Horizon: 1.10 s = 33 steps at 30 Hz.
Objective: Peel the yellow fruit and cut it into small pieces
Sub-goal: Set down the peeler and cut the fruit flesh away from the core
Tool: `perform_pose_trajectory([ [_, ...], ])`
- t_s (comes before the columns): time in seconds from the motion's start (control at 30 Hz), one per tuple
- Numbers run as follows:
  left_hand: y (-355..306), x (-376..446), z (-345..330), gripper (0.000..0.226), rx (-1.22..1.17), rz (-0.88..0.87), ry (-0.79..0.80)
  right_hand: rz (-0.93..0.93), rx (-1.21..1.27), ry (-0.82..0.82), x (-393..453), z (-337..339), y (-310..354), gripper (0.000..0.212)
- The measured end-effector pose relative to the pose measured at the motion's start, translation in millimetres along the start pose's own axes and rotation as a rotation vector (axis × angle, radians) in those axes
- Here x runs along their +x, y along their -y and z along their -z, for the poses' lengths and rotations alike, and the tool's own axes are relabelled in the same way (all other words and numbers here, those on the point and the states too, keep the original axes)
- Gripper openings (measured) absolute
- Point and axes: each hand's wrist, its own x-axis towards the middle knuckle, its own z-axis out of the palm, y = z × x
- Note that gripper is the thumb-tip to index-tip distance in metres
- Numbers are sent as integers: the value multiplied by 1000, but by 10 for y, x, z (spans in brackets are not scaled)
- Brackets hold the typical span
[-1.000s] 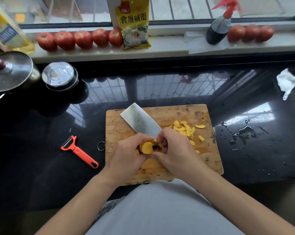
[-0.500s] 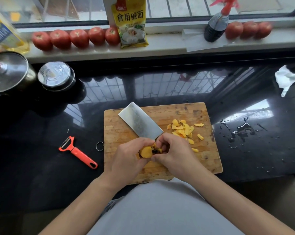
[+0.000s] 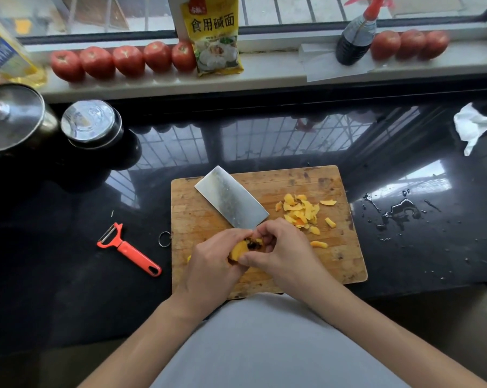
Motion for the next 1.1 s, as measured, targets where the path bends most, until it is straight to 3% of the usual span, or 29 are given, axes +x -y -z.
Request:
perform_pose_trajectory([
  [0.27, -12, 8, -76, 55, 89, 15, -36, 43, -167, -14, 40, -116, 42, 39],
  [0.33, -27, 46, -76, 57, 42, 97, -63, 82, -153, -59, 76, -158, 57, 39],
  [0.4, -89, 87, -58, 68, -240, 385, -49, 143, -141, -126, 145, -138, 39, 40],
  [0.47, -89, 122, -13, 70, -818, 667, 11, 238, -139, -167, 200, -70, -1, 41],
  [0.53, -77, 235, 88, 53, -1242, 825, 61, 353, -167, -150, 226, -12, -40, 40],
  [0.57, -84, 315, 138, 44, -1316, 895, 120, 417, -200, -135, 229, 3, -58, 40],
  [0.67, -118, 477, 166, 53, -1010, 1039, 290, 580, -333, -107, 232, 2, -112, 42],
  [0.77, -196, 483, 88, 55, -524, 969, 313, 621, -335, -105, 242, -19, -147, 44],
  [0.87, -199, 428, -12, 50, -452, 1030, 151, 572, -258, -166, 232, -103, -161, 44],
  [1.1, -251, 315, -119, 50, -452, 1053, 128, 425, -134, -156, 154, -245, -293, 38],
])
